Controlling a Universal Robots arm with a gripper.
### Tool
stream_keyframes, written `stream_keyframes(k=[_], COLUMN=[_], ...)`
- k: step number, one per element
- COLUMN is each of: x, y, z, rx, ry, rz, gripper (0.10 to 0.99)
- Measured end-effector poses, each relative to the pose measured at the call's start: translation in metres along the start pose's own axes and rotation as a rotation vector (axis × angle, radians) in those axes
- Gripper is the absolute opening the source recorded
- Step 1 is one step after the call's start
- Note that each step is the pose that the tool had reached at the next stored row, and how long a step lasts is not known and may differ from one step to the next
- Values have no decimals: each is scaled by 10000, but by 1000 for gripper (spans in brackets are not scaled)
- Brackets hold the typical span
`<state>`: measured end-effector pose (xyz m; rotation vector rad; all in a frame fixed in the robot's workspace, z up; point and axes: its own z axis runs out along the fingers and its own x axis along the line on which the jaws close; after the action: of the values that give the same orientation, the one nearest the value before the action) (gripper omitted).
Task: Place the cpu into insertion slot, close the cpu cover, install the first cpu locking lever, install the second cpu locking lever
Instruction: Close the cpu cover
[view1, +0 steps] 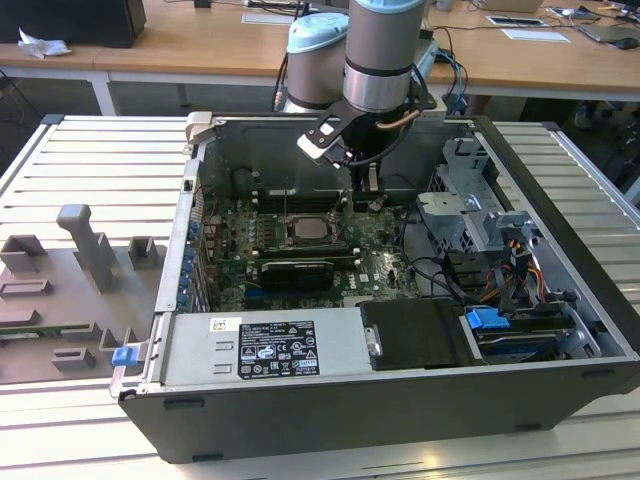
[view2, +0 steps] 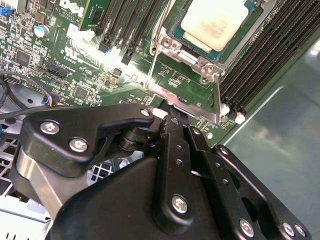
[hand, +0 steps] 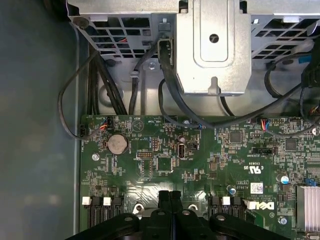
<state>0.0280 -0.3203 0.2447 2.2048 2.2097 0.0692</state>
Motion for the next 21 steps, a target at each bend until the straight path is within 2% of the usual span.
stream_keyframes(k=[9,14,21], x=[0,0,2], y=[-94,-192,-285], z=[0,-2,7], rx=[0,0,-1], ry=[0,0,1], rz=[0,0,0], gripper=[106,106,106])
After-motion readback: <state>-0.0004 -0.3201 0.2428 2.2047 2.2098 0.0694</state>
